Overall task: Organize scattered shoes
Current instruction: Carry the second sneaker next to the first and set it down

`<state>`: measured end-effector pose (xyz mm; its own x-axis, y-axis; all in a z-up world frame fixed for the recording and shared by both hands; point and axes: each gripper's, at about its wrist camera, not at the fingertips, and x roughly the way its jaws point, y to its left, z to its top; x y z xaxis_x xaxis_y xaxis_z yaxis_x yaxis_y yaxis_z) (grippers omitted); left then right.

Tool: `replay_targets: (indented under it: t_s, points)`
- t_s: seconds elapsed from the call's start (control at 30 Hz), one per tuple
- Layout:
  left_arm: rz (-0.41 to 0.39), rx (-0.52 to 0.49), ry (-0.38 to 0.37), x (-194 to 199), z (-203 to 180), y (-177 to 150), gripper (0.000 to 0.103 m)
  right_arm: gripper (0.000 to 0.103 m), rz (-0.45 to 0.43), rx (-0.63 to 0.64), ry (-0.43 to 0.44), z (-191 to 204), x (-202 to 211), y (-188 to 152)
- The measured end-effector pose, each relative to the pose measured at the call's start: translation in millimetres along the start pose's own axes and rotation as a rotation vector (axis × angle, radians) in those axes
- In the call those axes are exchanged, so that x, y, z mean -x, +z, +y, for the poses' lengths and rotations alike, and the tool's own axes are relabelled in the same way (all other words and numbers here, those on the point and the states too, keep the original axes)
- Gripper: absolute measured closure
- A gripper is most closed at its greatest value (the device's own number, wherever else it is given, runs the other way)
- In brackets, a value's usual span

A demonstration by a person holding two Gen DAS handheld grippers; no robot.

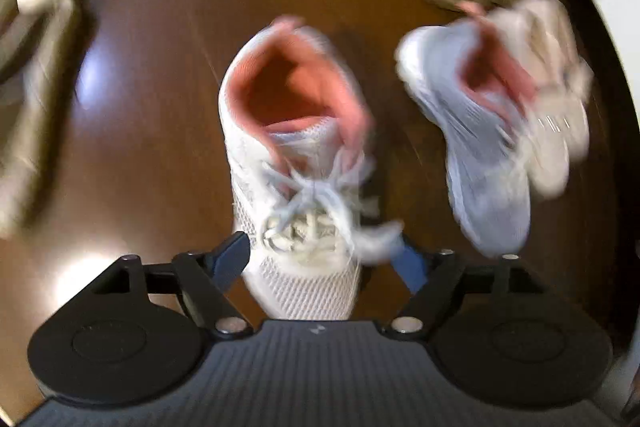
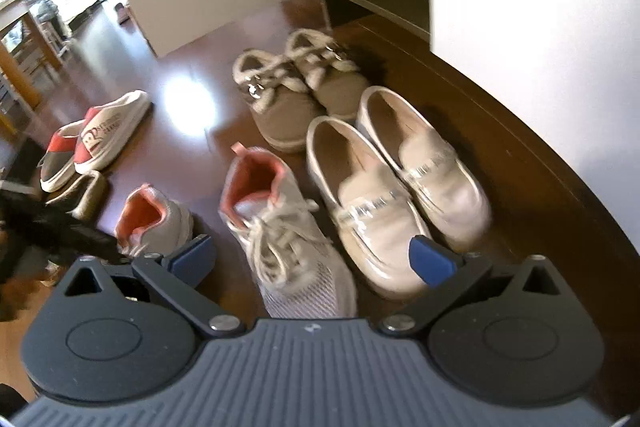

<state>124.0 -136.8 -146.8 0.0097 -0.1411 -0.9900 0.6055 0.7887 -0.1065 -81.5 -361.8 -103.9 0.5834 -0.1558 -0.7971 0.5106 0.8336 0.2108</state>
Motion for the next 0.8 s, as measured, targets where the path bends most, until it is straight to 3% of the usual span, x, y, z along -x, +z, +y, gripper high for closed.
replay_targets:
  t_s: [0.13,0.33,0.43,0.53,0.57,0.63,0.73,0.8]
  points:
    - [-0.133,-0.063,0.106,75.7,13.3,-17.3,0.017,0.001,0.044,0.067,0.102,34.1,-12.9,-14.8]
    - [-0.284,-0.036,0.061,155.2,30.5,-25.8,0.009,0.001,0.073,0.256,0.231,111.5,-51.4,-30.0]
    - [-0.282,-0.005,0.018,161.9,37.0,-20.5,0.009,0.001,0.079,0.334,0.264,154.1,-82.2,-35.4]
    - [-0.255,0.011,-0.015,163.3,45.7,-10.0,0.009,0.001,0.075,0.394,0.199,193.4,-121.0,-42.7]
    - [-0.245,0.010,-0.015,161.4,47.1,-6.8,0.009,0.004,0.073,0.408,0.182,198.9,-130.6,-45.5]
    - [-0.227,0.011,-0.014,157.2,50.1,-0.9,0.009,0.037,0.071,0.436,0.151,208.6,-148.7,-51.1]
    - [-0.224,0.032,-0.025,154.3,55.4,5.0,0.009,0.055,0.090,0.463,0.172,204.7,-157.9,-53.4]
    - [-0.227,0.044,-0.042,152.5,58.0,7.4,0.009,0.076,0.093,0.508,0.191,195.7,-152.0,-53.9]
